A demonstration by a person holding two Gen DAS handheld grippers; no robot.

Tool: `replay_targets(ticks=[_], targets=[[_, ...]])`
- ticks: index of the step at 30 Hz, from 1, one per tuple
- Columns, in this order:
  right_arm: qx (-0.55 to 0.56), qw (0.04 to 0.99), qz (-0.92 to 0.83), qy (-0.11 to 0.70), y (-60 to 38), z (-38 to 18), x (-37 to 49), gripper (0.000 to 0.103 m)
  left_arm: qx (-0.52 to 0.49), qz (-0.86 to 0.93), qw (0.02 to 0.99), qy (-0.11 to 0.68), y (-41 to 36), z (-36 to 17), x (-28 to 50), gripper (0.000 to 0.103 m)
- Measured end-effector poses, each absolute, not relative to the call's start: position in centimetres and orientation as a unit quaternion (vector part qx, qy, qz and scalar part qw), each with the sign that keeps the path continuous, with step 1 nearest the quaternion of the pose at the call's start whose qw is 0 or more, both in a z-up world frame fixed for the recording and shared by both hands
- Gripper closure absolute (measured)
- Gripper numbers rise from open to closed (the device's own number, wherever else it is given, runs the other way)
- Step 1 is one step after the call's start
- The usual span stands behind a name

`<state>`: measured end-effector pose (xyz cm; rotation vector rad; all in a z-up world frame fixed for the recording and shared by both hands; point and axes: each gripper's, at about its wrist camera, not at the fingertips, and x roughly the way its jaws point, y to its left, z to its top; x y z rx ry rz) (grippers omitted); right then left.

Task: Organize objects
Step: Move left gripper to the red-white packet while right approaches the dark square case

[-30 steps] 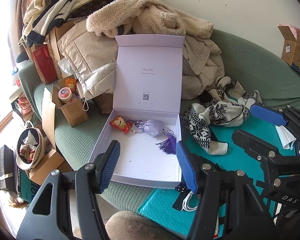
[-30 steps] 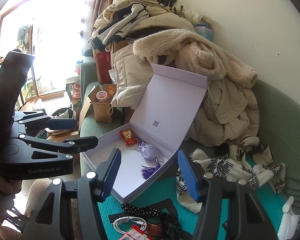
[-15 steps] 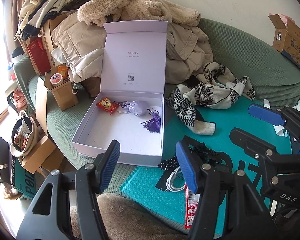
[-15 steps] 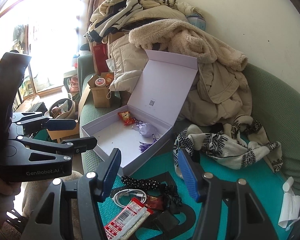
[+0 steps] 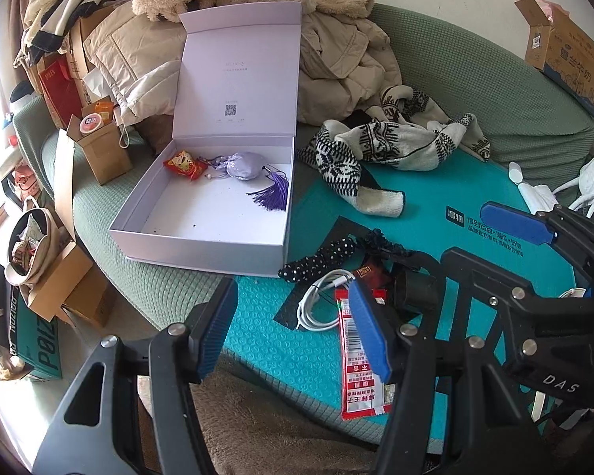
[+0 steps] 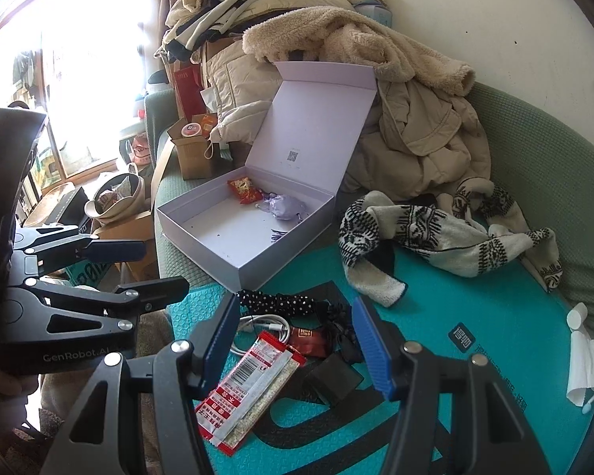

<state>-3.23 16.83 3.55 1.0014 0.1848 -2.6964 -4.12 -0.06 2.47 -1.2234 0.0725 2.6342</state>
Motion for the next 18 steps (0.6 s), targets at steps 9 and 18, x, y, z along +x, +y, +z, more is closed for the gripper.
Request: replay_targets(ticks=[9, 18], targets=[[0.369, 0.121, -0.92, 0.044, 18.1, 0.6, -2.2, 0.043, -0.444, 0.886, 0.131, 0.023, 1.7, -1.0, -2.5, 0.046], [0.388, 0.099, -0.916, 0.024, 19.7, -1.6, -2.1, 0.043, -0.465, 0.874, 0.142, 0.029, 3.5, -3.2, -2.5, 0.046]])
